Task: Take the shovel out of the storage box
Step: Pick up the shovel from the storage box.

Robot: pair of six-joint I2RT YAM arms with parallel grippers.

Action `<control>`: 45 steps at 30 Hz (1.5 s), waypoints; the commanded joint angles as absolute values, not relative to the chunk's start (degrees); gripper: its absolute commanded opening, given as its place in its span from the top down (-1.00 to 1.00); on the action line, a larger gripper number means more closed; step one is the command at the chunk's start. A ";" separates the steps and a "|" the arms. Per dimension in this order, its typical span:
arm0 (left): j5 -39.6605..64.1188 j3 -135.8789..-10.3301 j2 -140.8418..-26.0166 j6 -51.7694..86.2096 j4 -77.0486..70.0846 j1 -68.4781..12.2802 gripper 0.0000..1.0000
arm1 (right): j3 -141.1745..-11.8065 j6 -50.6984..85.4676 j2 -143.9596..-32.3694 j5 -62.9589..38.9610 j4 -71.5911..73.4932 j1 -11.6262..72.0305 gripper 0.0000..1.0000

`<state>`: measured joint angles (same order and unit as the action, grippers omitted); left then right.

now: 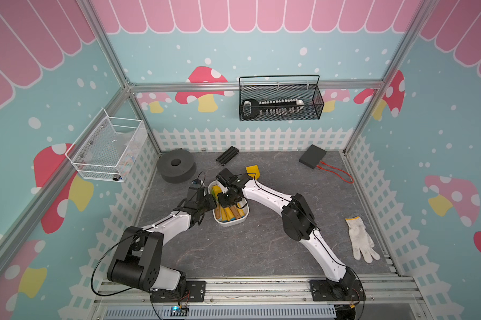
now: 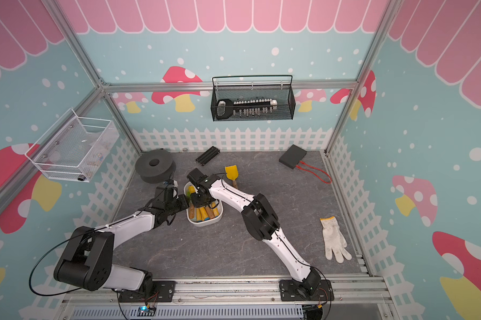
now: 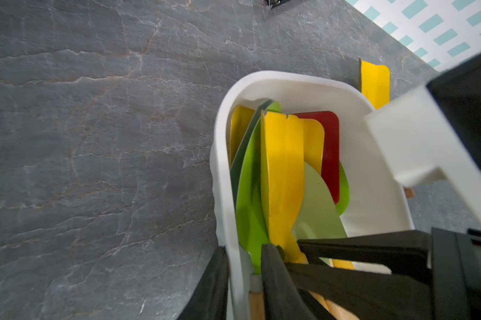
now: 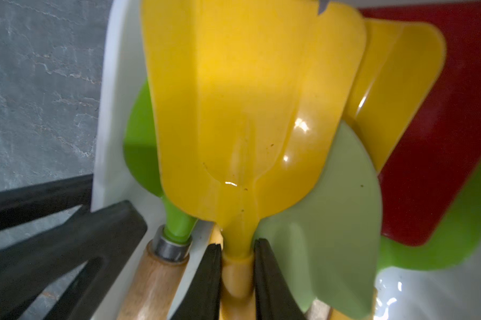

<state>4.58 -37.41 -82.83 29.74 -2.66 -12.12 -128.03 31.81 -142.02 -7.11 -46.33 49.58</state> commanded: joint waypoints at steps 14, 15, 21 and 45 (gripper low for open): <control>4.98 -37.79 -81.66 28.57 -3.93 -12.12 0.54 | -127.57 32.08 -138.53 -7.43 -45.29 49.05 0.72; 4.97 -37.79 -81.74 28.56 -3.88 -12.09 0.55 | -127.42 32.08 -138.28 -7.25 -45.23 48.89 0.72; 4.87 -37.79 -81.83 28.57 -3.99 -12.04 0.55 | -124.99 32.42 -135.22 -6.53 -43.51 48.08 0.72; 5.27 -38.14 -81.82 27.69 -3.23 -12.06 0.54 | -120.10 29.99 -125.72 -5.98 -43.09 42.67 0.70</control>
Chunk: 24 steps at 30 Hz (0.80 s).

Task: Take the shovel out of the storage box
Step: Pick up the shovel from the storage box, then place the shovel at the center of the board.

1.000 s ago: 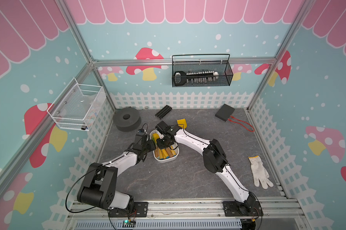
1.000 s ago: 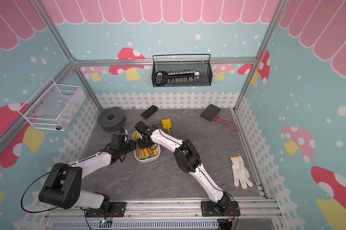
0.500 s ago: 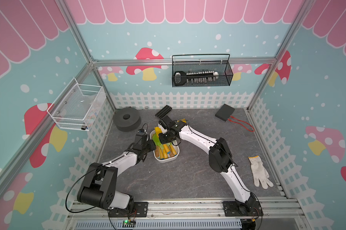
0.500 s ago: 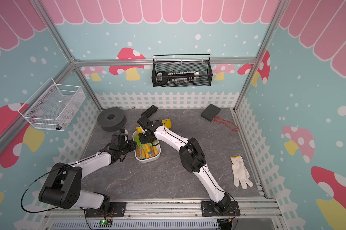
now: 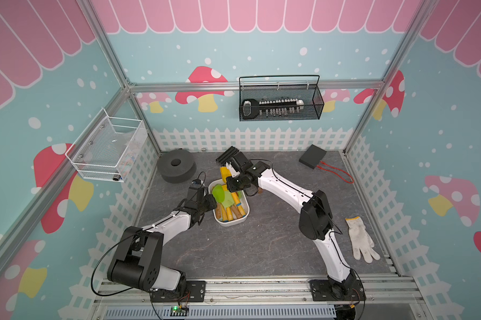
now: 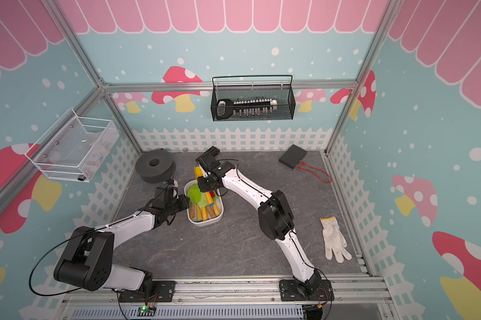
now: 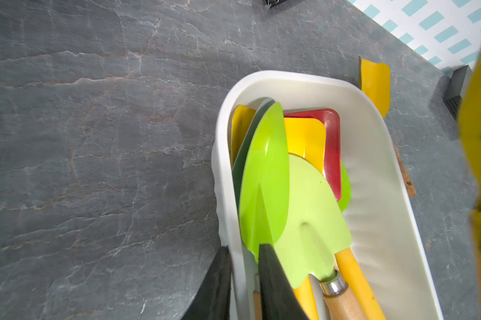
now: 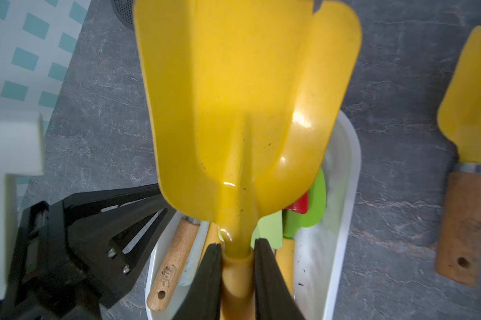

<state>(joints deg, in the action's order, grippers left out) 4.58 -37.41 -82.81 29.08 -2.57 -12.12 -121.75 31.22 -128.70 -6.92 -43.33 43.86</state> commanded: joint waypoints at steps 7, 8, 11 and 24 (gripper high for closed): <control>5.49 -38.49 -82.17 27.51 -2.82 -12.06 0.51 | -114.73 27.48 -122.53 -6.20 -42.11 38.58 0.70; 5.45 -38.58 -82.18 27.43 -2.67 -12.04 0.51 | -113.94 27.27 -122.18 -6.18 -42.00 38.02 0.70; 5.46 -38.67 -82.18 27.33 -2.47 -12.04 0.50 | -111.39 26.55 -121.23 -5.85 -41.10 36.05 0.70; 5.82 -39.46 -83.67 27.11 -2.20 -12.09 0.50 | -108.82 22.73 -122.56 -3.94 -40.98 28.67 0.71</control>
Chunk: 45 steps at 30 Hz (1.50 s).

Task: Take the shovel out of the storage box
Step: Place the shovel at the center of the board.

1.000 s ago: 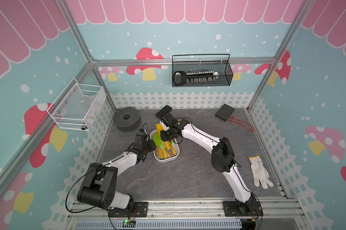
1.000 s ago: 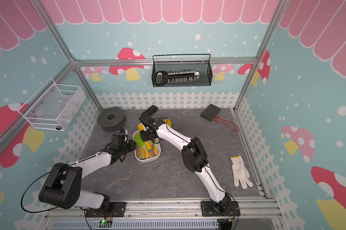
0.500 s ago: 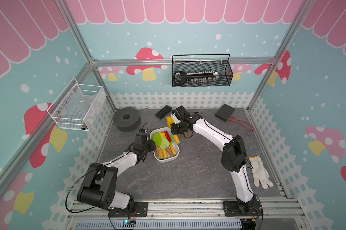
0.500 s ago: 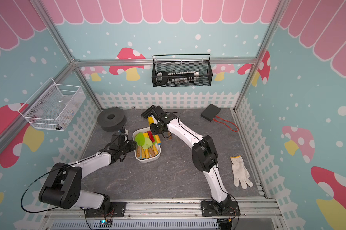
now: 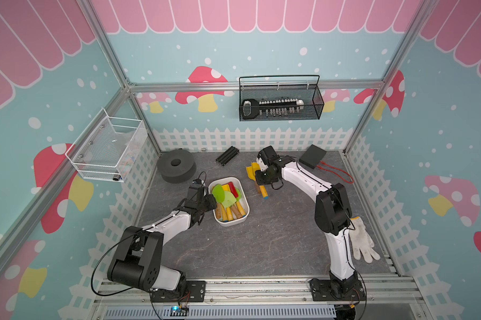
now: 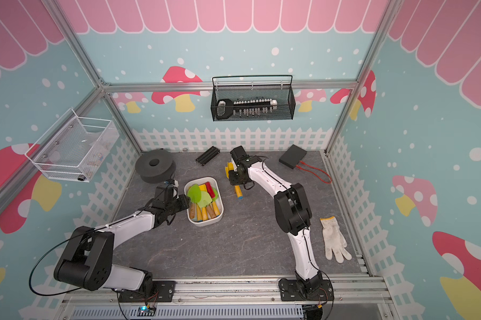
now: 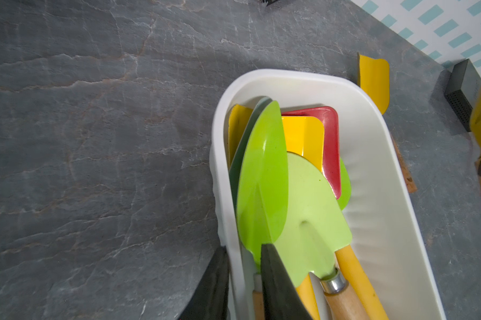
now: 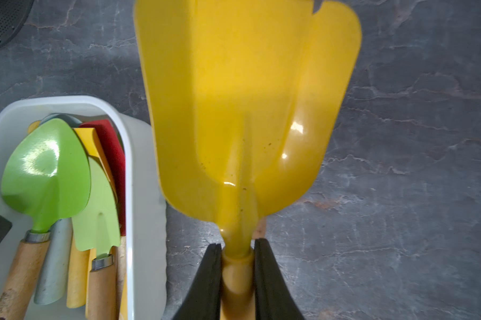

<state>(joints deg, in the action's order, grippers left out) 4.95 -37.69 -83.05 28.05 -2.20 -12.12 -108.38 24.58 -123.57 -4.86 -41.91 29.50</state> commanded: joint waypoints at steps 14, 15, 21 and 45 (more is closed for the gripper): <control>5.67 -39.29 -83.41 27.07 -2.22 -12.04 0.48 | -119.43 21.03 -132.92 -3.03 -42.80 25.23 0.73; 5.56 -39.29 -83.36 27.07 -2.22 -12.13 0.48 | -120.12 21.62 -133.68 -2.99 -42.81 24.99 0.73; 5.38 -39.20 -83.15 26.98 -2.21 -12.06 0.48 | -122.91 25.55 -137.13 -4.33 -42.55 23.69 0.74; 5.25 -39.02 -82.80 26.89 -2.11 -12.04 0.48 | -125.41 30.10 -143.52 -3.77 -42.37 22.76 0.58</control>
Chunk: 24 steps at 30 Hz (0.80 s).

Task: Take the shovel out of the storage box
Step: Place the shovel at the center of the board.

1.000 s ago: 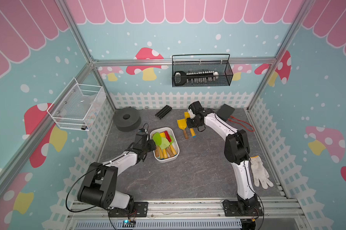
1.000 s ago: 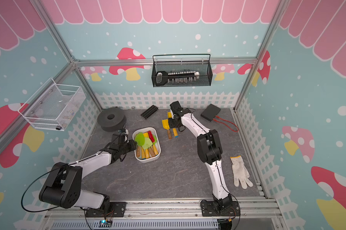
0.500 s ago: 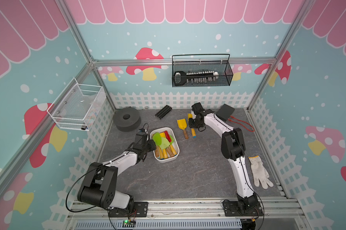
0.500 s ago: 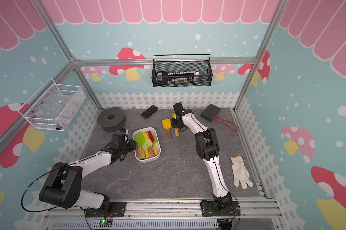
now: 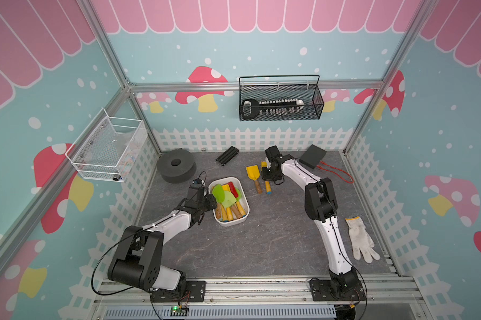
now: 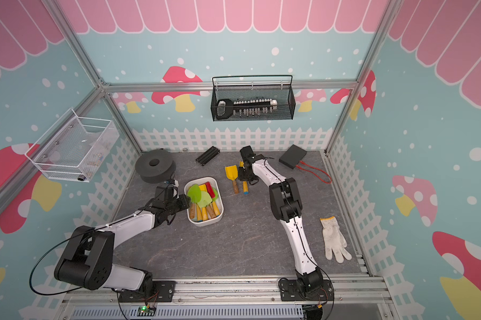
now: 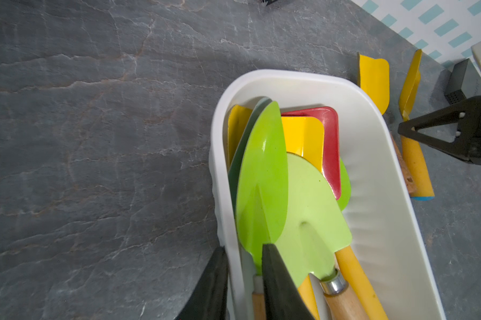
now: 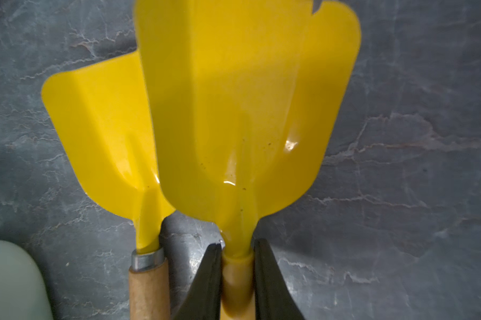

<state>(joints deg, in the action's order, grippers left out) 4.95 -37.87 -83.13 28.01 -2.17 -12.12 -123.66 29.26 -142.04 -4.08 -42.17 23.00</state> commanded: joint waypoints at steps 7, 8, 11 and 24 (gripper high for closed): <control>5.05 -38.94 -82.57 26.90 -2.11 -12.04 0.48 | -125.64 30.70 -143.78 -3.51 -42.37 22.72 0.48; 5.05 -38.94 -82.53 26.89 -2.11 -12.08 0.48 | -125.67 30.83 -143.79 -3.37 -42.37 22.74 0.46; 4.97 -38.94 -82.36 26.81 -2.19 -12.12 0.48 | -125.92 31.10 -143.91 -3.50 -42.44 22.68 0.40; 4.80 -38.85 -82.11 26.81 -2.11 -12.11 0.47 | -124.03 29.96 -140.13 -3.64 -42.43 22.85 0.20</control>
<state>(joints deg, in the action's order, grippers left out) 4.93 -37.87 -83.13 27.81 -2.17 -12.12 -124.66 30.61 -142.45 -3.97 -42.00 22.92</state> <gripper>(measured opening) 0.263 0.394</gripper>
